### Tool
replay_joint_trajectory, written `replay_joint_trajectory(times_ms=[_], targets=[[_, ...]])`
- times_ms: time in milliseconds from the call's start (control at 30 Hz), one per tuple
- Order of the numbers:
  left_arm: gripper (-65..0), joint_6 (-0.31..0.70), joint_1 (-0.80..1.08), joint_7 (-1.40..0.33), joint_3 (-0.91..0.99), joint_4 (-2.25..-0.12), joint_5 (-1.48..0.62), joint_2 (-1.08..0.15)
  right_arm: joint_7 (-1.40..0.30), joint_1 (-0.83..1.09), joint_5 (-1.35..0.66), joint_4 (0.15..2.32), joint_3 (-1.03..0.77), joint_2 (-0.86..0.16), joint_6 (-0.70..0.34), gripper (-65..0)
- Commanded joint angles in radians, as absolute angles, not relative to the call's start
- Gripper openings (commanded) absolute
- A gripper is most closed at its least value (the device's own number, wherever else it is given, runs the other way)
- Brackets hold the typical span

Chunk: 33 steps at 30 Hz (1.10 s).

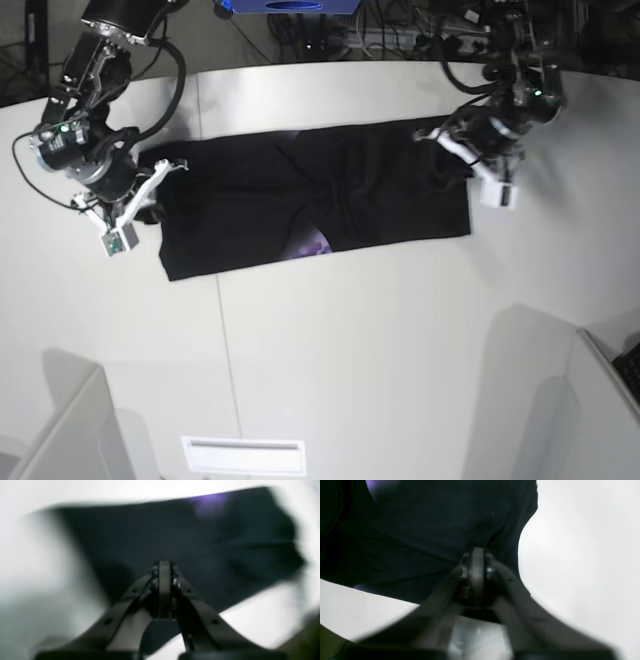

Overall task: Fold the T-shirt properly
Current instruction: 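Release the strip and raise the left gripper away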

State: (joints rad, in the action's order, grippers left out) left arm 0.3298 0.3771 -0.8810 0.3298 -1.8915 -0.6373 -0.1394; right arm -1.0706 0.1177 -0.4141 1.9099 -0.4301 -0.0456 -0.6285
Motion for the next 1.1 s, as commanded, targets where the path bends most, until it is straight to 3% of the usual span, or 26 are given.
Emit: replay_joint_trajectory(times_ms=[0, 67, 133, 367, 600, 867, 1067], targets=[[-65.0, 0.343, 0.389, -0.857, 0.39, -1.914, -0.674, -0.147, -1.058, 0.094, -0.427, 1.911, -0.435, -0.059, -0.627, -40.1], [-65.0, 0.348, 0.427, -0.852, 0.501, -1.91, -0.665, -0.16, -1.087, 0.061, -0.427, 1.877, -0.435, -0.061, -0.627, -27.6], [-65.0, 0.349, 0.456, -0.851, 0.598, -1.9, -0.665, -0.173, -1.129, 0.019, -0.427, 1.821, -0.435, -0.062, -0.625, -23.0], [-65.0, 0.352, 0.475, -0.849, 0.759, -1.854, -0.568, -0.177, -1.262, -0.142, -0.432, 1.61, -0.533, -0.062, -0.539, -25.8], [-65.0, 0.513, 0.463, -0.848, 0.76, -1.81, -0.452, -0.165, -1.356, -0.243, -0.433, 1.48, -0.625, -0.062, -0.535, -25.5], [-65.0, 0.518, 0.433, -0.846, 0.756, -1.77, -0.45, -0.156, -1.357, -0.331, -0.437, 1.156, -0.742, -0.091, -0.536, -25.5], [-65.0, 0.518, 0.406, -0.812, 0.687, -1.727, -0.389, -0.15, -1.396, -0.305, -0.565, 1.116, -0.769, -0.09, -0.538, -25.8]])
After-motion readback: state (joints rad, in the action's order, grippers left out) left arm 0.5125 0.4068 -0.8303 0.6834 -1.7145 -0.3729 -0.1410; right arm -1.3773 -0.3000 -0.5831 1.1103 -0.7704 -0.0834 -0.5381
